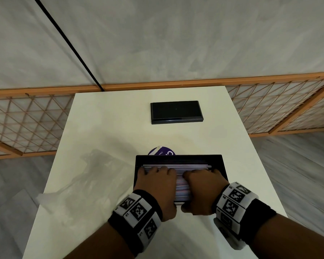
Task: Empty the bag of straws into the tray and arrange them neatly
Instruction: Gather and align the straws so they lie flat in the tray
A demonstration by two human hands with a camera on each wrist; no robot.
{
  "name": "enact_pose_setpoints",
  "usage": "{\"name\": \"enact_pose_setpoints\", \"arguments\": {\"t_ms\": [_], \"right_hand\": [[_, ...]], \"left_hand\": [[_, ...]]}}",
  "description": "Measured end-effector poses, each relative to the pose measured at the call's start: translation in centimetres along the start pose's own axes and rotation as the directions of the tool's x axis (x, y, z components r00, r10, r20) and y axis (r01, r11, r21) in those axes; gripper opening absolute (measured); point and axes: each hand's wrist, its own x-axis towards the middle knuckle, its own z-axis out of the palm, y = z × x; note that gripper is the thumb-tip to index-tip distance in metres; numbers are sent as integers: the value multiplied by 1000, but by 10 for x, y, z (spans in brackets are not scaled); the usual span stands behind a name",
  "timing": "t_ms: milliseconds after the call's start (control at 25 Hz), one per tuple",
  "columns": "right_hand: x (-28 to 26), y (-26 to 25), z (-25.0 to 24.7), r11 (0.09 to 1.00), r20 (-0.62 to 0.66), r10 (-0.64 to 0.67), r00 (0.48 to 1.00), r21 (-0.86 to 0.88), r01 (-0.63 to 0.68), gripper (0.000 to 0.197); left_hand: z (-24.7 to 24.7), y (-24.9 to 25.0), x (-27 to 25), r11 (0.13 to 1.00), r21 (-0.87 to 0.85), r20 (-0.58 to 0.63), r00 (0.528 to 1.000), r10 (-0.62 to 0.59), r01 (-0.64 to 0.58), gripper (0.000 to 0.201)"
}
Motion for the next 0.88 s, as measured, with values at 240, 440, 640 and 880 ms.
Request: {"name": "enact_pose_setpoints", "arguments": {"t_ms": [240, 440, 640, 880], "right_hand": [[-1, 2, 1, 1000, 2, 4, 1000, 16, -4, 68], [0, 2, 2, 1000, -15, -3, 1000, 21, 3, 72], [1, 2, 2, 999, -17, -23, 1000, 41, 24, 73], [0, 3, 4, 1000, -28, -16, 999, 3, 16, 73]], "left_hand": [[11, -2, 0, 998, -58, 26, 1000, -14, 15, 73], [6, -3, 0, 999, -42, 9, 1000, 14, -14, 75], [7, -2, 4, 996, -82, 7, 1000, 23, -22, 75], [9, -3, 1, 996, -92, -9, 1000, 5, -5, 68]]}}
